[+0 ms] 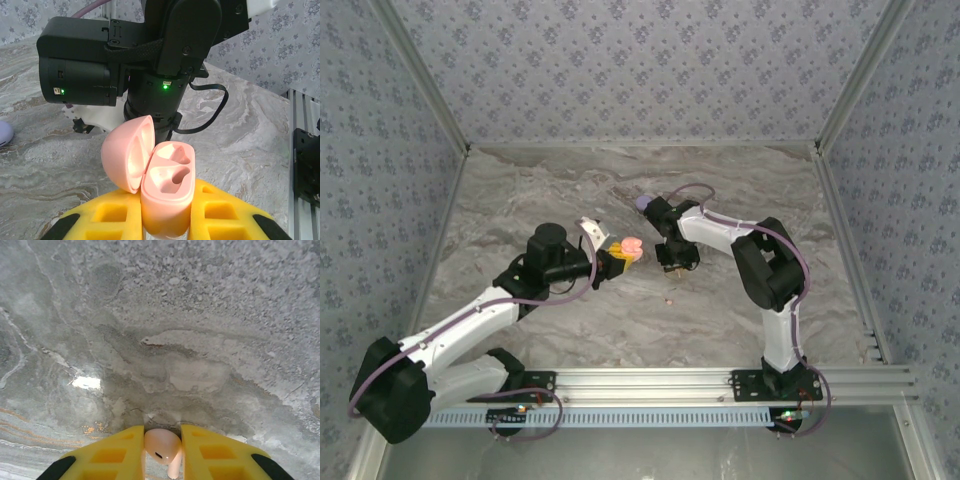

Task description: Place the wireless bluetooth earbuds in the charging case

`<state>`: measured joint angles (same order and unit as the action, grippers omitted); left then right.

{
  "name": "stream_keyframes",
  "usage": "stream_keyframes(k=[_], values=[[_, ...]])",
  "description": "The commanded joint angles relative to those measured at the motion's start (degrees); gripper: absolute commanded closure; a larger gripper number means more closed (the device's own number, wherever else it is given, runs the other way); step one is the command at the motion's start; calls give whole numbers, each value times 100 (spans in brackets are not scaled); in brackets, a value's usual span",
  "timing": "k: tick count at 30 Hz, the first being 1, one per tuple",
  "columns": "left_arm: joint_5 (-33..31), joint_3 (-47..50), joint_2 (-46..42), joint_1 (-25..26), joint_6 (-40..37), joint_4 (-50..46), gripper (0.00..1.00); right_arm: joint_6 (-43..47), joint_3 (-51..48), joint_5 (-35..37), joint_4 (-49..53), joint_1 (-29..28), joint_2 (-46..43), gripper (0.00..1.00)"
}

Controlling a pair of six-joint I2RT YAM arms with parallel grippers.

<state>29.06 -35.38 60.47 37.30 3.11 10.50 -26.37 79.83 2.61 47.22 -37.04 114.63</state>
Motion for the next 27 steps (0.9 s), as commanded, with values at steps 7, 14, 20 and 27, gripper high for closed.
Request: stream_keyframes(k=[7, 14, 20, 27], values=[[-17, -83, 136, 44, 42, 106, 86, 148, -345, 48, -555, 40, -222, 77], [-196, -40, 319, 50, 161, 204, 86, 319, -691, -44, -921, 107, -573, 77], [-256, 4, 474, 63, 254, 308, 86, 418, -906, -243, -1205, 144, -762, 77], [-457, 92, 583, 74, 315, 374, 86, 512, -1075, -418, -1487, 163, -951, 78]])
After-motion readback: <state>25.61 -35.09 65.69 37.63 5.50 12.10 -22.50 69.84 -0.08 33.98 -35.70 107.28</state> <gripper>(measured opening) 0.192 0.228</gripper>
